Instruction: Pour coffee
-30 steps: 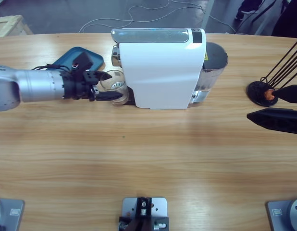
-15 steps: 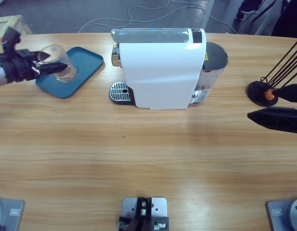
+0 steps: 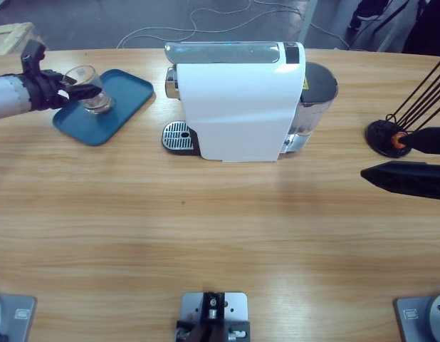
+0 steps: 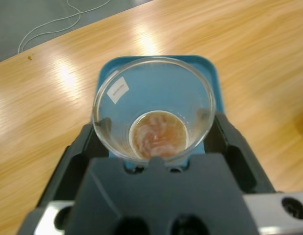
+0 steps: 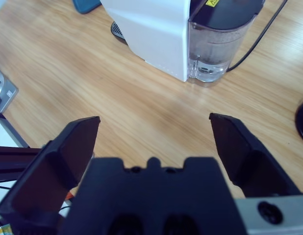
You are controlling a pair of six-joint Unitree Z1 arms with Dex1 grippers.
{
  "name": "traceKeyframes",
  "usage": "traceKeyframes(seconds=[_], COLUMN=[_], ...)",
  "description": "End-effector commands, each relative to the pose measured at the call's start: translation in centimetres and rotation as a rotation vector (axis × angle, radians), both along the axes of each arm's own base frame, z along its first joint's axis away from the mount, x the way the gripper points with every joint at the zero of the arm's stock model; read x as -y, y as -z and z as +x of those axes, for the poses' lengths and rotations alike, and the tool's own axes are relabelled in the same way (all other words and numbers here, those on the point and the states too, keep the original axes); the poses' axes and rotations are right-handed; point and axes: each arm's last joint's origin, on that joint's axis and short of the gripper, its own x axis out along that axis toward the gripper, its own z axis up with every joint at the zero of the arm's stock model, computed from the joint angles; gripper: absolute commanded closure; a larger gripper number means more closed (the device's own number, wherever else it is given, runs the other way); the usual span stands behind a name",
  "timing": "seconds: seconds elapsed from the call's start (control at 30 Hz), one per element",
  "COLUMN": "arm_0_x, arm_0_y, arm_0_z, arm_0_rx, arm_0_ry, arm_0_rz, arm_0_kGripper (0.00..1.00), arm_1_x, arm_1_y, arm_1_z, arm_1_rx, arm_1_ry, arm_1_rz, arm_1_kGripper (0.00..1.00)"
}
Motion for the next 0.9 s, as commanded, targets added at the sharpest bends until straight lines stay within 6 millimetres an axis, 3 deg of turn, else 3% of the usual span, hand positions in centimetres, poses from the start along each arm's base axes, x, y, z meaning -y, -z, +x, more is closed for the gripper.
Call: traceKeyframes(seconds=[0.03, 0.07, 0.1, 0.37, 0.47, 0.53, 0.7, 0.8, 0.9], arm_0_x=[-0.3, -0.2, -0.1, -0.3, -0.7, -1.6, -4.2, -4.3, -3.2], arm_0_y=[1.8, 1.8, 1.8, 1.8, 0.0, -2.1, -7.2, -9.5, -10.8], arm_0_z=[1.2, 1.1, 1.0, -0.4, -2.2, -4.1, -11.3, -15.9, -19.3], arm_0_rx=[-0.033, -0.033, -0.033, -0.021, 0.027, 0.081, 0.1, 0.047, -0.029], arm_0_ry=[-0.049, -0.043, -0.038, -0.021, -0.031, -0.077, -0.365, -0.396, -0.296], arm_0_rz=[0.019, 0.021, 0.021, -0.009, -0.022, -0.018, 0.023, 0.006, 0.005], arm_0_kGripper=[0.245, 0.083, 0.022, 0.018, 0.018, 0.018, 0.018, 0.018, 0.018], arm_1_x=[-1.1, -1.2, -1.3, -0.9, -0.6, -0.4, -0.3, 0.2, 0.9], arm_1_y=[1.0, 0.9, 0.8, -0.2, -0.8, -1.1, -1.8, -2.2, -2.6], arm_1_z=[0.9, 0.9, 1.0, 0.6, 0.3, 0.1, 0.0, -0.5, -1.0], arm_1_rx=[-0.05, -0.05, -0.049, -0.023, -0.012, -0.004, -0.018, -0.011, 0.007], arm_1_ry=[-0.031, -0.031, -0.031, -0.031, -0.031, -0.031, -0.043, -0.041, -0.02], arm_1_rz=[-0.039, -0.039, -0.038, -0.014, -0.004, 0.004, -0.026, -0.038, -0.054], arm_1_kGripper=[0.0, 0.0, 0.0, 0.0, 0.0, 0.0, 0.0, 0.0, 0.0])
